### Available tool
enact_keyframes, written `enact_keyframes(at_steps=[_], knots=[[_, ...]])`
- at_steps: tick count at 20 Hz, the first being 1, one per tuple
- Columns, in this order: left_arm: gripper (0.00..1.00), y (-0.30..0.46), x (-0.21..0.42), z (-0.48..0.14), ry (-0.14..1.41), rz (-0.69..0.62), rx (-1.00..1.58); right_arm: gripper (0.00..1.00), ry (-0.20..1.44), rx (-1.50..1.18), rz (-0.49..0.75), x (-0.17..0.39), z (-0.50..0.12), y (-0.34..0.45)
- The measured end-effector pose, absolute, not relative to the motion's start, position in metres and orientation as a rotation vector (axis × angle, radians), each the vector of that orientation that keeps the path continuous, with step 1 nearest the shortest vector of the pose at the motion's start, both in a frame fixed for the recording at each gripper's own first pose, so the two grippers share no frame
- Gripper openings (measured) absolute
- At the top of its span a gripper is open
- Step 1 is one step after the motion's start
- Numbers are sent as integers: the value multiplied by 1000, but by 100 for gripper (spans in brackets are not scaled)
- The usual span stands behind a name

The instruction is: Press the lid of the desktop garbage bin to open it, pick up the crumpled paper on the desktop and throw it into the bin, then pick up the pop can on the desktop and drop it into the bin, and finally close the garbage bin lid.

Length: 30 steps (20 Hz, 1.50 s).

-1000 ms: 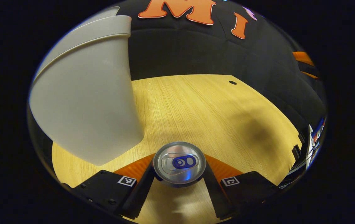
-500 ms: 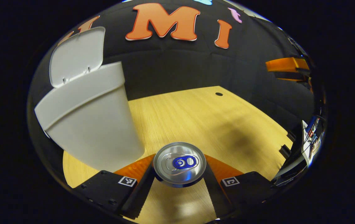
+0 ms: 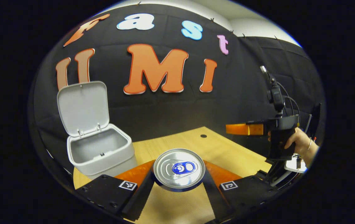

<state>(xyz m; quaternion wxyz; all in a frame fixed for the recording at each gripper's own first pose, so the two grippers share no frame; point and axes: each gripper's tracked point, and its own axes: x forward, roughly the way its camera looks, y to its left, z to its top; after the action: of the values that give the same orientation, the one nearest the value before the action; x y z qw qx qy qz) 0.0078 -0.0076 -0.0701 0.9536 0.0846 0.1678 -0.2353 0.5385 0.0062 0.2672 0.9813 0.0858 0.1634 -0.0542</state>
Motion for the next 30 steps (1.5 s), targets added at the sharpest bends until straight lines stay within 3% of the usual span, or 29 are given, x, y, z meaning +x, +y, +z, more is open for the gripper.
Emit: enact_keyframes(at_steps=[11,14,21,24,27,30], knots=[[81,113,105,69,62,-208,107,95,311,218,-125,544,269,2],[81,144,137,61,104,-137,91,95,312,227,-146,543,267,-6],[82,180,179,-24,281,-65,4,95,328,239,-190,542,260,-20],[83,182,179,-27,272,-47,29,95,344,244,-202,541,254,-23],[95,182,182,-10,206,-31,26,95,354,251,-203,543,252,-23],[94,179,178,-10,210,-35,39,95,357,251,-195,544,252,-18]])
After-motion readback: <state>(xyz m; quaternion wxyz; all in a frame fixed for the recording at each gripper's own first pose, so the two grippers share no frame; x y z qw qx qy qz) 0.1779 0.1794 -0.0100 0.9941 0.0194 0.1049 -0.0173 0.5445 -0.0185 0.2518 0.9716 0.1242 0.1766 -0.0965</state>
